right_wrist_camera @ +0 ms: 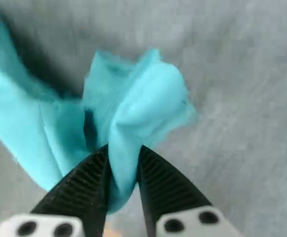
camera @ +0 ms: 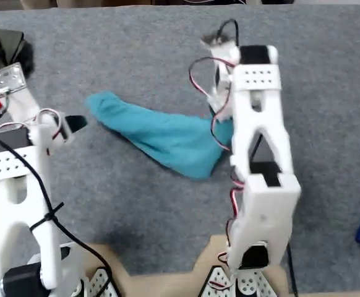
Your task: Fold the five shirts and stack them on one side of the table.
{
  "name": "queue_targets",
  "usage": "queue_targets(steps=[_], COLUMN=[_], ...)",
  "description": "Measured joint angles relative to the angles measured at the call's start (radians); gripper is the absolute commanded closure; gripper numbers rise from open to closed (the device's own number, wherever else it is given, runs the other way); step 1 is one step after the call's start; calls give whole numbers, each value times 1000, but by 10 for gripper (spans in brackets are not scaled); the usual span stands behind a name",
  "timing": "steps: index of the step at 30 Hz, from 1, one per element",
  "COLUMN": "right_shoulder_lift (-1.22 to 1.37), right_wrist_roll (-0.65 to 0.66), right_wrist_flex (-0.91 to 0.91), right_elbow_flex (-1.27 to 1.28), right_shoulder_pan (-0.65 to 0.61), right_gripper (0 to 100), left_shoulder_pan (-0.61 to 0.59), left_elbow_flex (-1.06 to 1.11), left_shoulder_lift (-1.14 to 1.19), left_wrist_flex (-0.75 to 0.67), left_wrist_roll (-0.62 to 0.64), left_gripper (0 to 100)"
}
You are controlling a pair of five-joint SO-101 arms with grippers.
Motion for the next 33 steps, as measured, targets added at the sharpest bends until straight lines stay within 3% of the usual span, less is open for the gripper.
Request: queue_targets(steps=[5, 10, 14, 20, 33], right_shoulder_lift=[-103, -141, -170, -239, -348], right_wrist_roll=[83, 150, 195, 215, 215], right_wrist_flex=[-94, -133, -135, -141, -137], right_elbow_flex=[350, 514, 595, 597, 264], right_shoulder_pan=[2, 0, 0, 0, 2], right_gripper=[993, 980, 898, 783, 782], left_shoulder_pan=[66, 117, 133, 183, 333], left_elbow_flex=[25, -61, -226, -589, -1395], left_shoulder_lift=[31, 219, 442, 747, 1304], left_wrist_flex=[-161, -181, -175, 11, 281], left_wrist_roll=[72, 140, 170, 176, 178], left_gripper=[662, 681, 689, 693, 694])
